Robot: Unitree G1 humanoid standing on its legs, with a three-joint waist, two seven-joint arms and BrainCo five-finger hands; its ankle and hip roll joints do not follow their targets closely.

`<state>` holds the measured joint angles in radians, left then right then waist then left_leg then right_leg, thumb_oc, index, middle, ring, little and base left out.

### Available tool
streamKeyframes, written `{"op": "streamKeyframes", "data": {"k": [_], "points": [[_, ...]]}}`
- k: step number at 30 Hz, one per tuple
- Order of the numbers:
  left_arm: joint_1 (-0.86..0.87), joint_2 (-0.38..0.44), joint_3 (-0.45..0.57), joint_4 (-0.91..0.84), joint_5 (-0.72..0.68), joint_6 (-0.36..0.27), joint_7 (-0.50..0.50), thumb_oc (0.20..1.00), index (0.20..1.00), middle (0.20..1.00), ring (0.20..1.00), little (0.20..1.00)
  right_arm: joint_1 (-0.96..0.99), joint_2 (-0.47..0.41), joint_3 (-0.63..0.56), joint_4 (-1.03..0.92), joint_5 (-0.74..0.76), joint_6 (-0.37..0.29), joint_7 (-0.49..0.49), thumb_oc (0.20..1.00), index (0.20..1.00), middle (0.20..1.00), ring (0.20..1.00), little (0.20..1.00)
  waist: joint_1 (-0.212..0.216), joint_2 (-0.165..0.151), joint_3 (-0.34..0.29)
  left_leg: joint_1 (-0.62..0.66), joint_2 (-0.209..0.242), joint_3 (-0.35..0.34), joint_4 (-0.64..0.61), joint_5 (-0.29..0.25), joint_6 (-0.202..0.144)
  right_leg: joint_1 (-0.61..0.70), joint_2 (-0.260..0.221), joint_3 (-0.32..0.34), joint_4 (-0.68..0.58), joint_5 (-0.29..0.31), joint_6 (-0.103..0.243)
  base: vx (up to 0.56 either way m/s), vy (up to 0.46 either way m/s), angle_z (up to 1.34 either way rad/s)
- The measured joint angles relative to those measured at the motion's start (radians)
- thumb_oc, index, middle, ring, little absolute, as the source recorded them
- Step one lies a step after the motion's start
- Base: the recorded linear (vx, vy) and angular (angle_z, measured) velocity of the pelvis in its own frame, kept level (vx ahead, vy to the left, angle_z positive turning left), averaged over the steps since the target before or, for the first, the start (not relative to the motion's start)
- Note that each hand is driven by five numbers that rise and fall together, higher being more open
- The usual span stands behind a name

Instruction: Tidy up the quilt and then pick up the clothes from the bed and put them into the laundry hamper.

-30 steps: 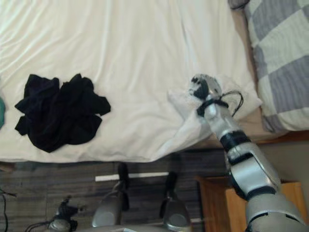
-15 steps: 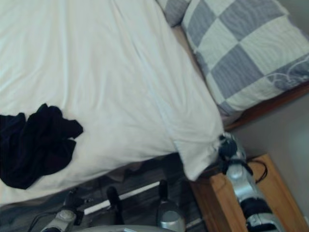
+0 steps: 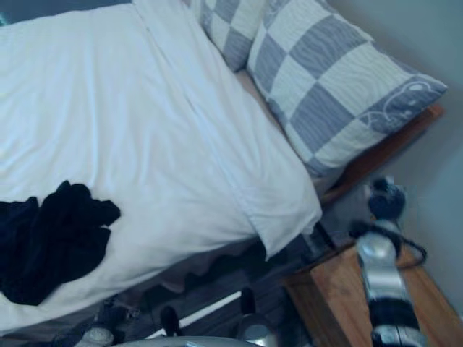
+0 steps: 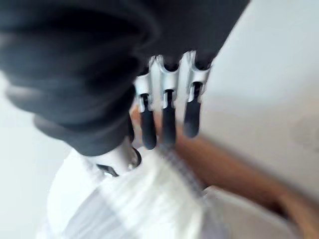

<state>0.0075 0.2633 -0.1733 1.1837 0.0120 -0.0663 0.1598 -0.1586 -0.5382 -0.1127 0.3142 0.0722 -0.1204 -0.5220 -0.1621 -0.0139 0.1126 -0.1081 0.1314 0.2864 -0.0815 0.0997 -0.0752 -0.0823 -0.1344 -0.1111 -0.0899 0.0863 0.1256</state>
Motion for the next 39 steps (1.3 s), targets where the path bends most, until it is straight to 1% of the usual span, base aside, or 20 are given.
{"op": "streamKeyframes", "data": {"k": [2,3,6,7,11,12,16,19,21,23,26,27,28,32,33,35,36,37,38,39], "points": [[-0.007,-0.009,-0.017,-0.026,0.0,-0.011,0.001,1.0,1.0,1.0,1.0,1.0,-0.136,-0.001,0.054,-0.001,-0.007,-0.011,-0.008,0.2,0.2,0.2,0.2,0.2,0.031,0.01,0.013,-0.056,-0.003,-0.006,0.018,0.016,0.002,-0.048,0.002,-0.004,0.002,0.018,-0.001,-0.26,-0.06,0.3],[-0.03,-0.009,-0.021,-0.026,-0.004,-0.014,0.005,1.0,1.0,1.0,1.0,1.0,-0.225,-0.013,0.11,0.034,-0.018,-0.021,-0.006,0.2,0.2,0.2,0.2,0.2,0.038,0.016,0.046,-0.121,-0.004,-0.046,0.058,0.018,0.002,-0.075,-0.001,-0.034,0.007,0.025,-0.002,-0.29,-0.06,0.59],[-0.087,0.0,-0.036,-0.015,-0.011,-0.014,0.012,1.0,1.0,1.0,1.0,1.0,-0.332,-0.026,0.171,0.142,-0.023,-0.03,0.003,0.2,0.2,0.2,0.2,0.2,0.083,0.014,0.112,-0.177,-0.002,-0.082,0.09,0.025,0.011,-0.114,-0.005,-0.063,0.04,0.029,-0.008,-0.1,-0.015,0.41],[-0.119,0.012,-0.049,-0.004,-0.012,-0.017,0.017,1.0,1.0,1.0,1.0,1.0,-0.4,-0.026,0.182,0.26,-0.011,-0.026,0.007,0.2,0.2,0.2,0.2,0.2,0.103,0.006,0.179,-0.195,-0.001,-0.09,0.099,0.024,0.011,-0.135,-0.013,-0.076,0.078,0.009,-0.01,-0.12,-0.021,0.2],[-0.144,0.033,-0.052,0.008,-0.037,-0.018,0.026,1.0,1.0,1.0,1.0,1.0,-0.403,0.022,0.157,0.499,0.053,-0.017,0.023,0.2,0.2,0.2,0.2,0.2,0.112,-0.028,0.266,-0.224,-0.024,-0.107,0.139,0.001,0.025,-0.171,-0.046,-0.084,0.158,-0.031,-0.003,-0.04,-0.019,0.19],[-0.145,0.04,-0.041,0.011,-0.051,-0.019,0.029,1.0,1.0,1.0,1.0,1.0,-0.363,0.061,0.118,0.515,0.064,-0.051,0.018,0.2,0.2,0.2,0.2,0.2,0.107,-0.04,0.285,-0.223,-0.034,-0.11,0.156,-0.008,0.033,-0.168,-0.06,-0.086,0.177,-0.04,0.001,0.01,0.004,0.14],[-0.17,0.07,-0.013,0.011,-0.088,-0.01,0.039,1.0,1.0,1.0,1.0,1.0,-0.293,0.117,0.038,0.523,0.102,-0.067,0.039,0.2,0.2,0.2,0.2,0.2,0.092,-0.058,0.292,-0.166,-0.054,-0.118,0.166,-0.03,0.047,-0.094,-0.081,-0.103,0.178,-0.054,0.01,0.05,0.035,0.19],[-0.174,0.093,-0.016,0.004,-0.088,-0.011,0.043,1.0,1.0,1.0,1.0,1.0,-0.197,0.16,0.031,0.545,0.143,-0.068,0.067,0.2,0.2,0.2,0.2,0.2,0.081,-0.074,0.281,-0.106,-0.063,-0.117,0.166,-0.059,0.043,-0.037,-0.092,-0.099,0.168,-0.076,0.013,0.04,0.088,-0.02],[-0.164,0.086,-0.016,0.002,-0.088,-0.006,0.04,1.0,1.0,1.0,1.0,1.0,-0.094,0.199,0.001,0.663,0.175,-0.064,0.103,0.2,0.2,0.2,0.2,0.2,0.075,-0.082,0.269,-0.027,-0.077,-0.104,0.128,-0.06,0.044,0.044,-0.091,-0.098,0.125,-0.064,0.031,0.02,0.113,-0.1],[-0.137,0.085,-0.022,0.001,-0.088,0.0,0.039,1.0,1.0,1.0,1.0,1.0,0.009,0.231,0.011,0.79,0.183,0.005,0.133,0.2,0.2,0.2,0.2,0.2,0.068,-0.088,0.206,-0.01,-0.08,-0.096,0.103,-0.066,0.04,0.054,-0.093,-0.099,0.106,-0.063,0.033,0.0,0.058,-0.07],[-0.128,0.084,-0.027,0.002,-0.086,0.003,0.036,1.0,1.0,1.0,1.0,1.0,0.131,0.279,0.032,0.934,0.181,0.075,0.167,0.2,0.2,0.2,0.2,0.2,0.043,-0.095,0.182,0.013,-0.089,-0.103,0.078,-0.058,0.043,0.085,-0.094,-0.106,0.085,-0.058,0.037,0.0,0.043,0.05],[-0.128,0.083,-0.028,0.003,-0.085,0.004,0.035,1.0,1.0,1.0,1.0,1.0,0.15,0.288,0.038,0.961,0.181,0.082,0.175,0.608,0.608,0.608,0.608,0.608,0.035,-0.097,0.181,0.028,-0.09,-0.105,0.068,-0.055,0.043,0.098,-0.094,-0.11,0.082,-0.058,0.038,-0.06,0.038,-0.01],[-0.119,0.079,-0.039,0.006,-0.085,0.003,0.034,1.0,1.0,1.0,1.0,1.0,0.206,0.311,0.045,1.008,0.181,0.127,0.196,1.0,1.0,1.0,1.0,1.0,0.028,-0.098,0.161,0.06,-0.088,-0.104,0.036,-0.05,0.042,0.108,-0.093,-0.111,0.09,-0.058,0.038,-0.06,0.035,-0.11],[-0.14,0.079,-0.054,0.007,-0.08,0.003,0.033,1.0,1.0,1.0,1.0,1.0,0.214,0.34,0.149,1.037,0.157,0.152,0.239,1.0,1.0,1.0,1.0,1.0,0.025,-0.104,0.144,0.089,-0.084,-0.075,0.002,-0.035,0.044,0.08,-0.089,-0.111,0.141,-0.045,0.057,-0.09,0.078,-0.21],[-0.134,0.083,-0.055,0.015,-0.079,0.006,0.032,1.0,1.0,1.0,1.0,1.0,0.188,0.341,0.181,1.031,0.122,0.152,0.245,1.0,1.0,1.0,1.0,1.0,0.03,-0.102,0.145,0.101,-0.07,-0.056,0.001,-0.037,0.044,0.05,-0.086,-0.107,0.197,-0.045,0.057,0.03,-0.009,-0.36],[-0.119,0.085,-0.041,0.015,-0.079,0.009,0.034,1.0,1.0,1.0,1.0,1.0,0.153,0.347,0.251,0.97,0.073,0.151,0.245,1.0,1.0,1.0,1.0,1.0,0.046,-0.086,0.143,0.117,-0.055,-0.05,0.002,-0.049,0.034,0.058,-0.079,-0.168,0.197,-0.086,0.024,0.01,-0.005,-0.27],[-0.116,0.084,-0.037,0.014,-0.079,0.009,0.035,1.0,1.0,1.0,1.0,1.0,0.15,0.358,0.268,0.95,0.041,0.143,0.254,1.0,1.0,1.0,1.0,1.0,0.069,-0.092,0.12,0.112,-0.058,-0.047,0.002,-0.051,0.031,0.072,-0.073,-0.181,0.149,-0.091,0.013,-0.09,0.066,-0.07],[-0.114,0.079,-0.014,0.014,-0.082,0.004,0.034,1.0,1.0,1.0,1.0,1.0,0.093,0.36,0.339,0.925,0.001,0.145,0.261,1.0,1.0,1.0,1.0,1.0,0.097,-0.08,0.123,0.061,-0.048,-0.054,0.094,-0.063,0.002,0.072,-0.051,-0.176,0.126,-0.116,-0.013,-0.12,0.08,0.07],[-0.125,0.077,-0.015,0.013,-0.084,0.001,0.033,1.0,1.0,1.0,1.0,1.0,0.084,0.358,0.36,0.927,-0.018,0.139,0.267,1.0,1.0,1.0,1.0,1.0,0.09,-0.086,0.121,0.02,-0.043,-0.062,0.154,-0.064,-0.002,0.069,-0.055,-0.161,0.11,-0.115,-0.012,-0.23,0.175,0.33],[-0.125,0.068,-0.016,0.015,-0.087,-0.001,0.033,1.0,1.0,1.0,1.0,1.0,0.046,0.348,0.367,0.92,-0.054,0.13,0.27,1.0,1.0,1.0,1.0,1.0,0.111,-0.08,0.124,-0.03,-0.053,-0.087,0.235,-0.062,-0.006,0.069,-0.066,-0.156,0.102,-0.104,-0.016,-0.21,0.187,0.29]]}}
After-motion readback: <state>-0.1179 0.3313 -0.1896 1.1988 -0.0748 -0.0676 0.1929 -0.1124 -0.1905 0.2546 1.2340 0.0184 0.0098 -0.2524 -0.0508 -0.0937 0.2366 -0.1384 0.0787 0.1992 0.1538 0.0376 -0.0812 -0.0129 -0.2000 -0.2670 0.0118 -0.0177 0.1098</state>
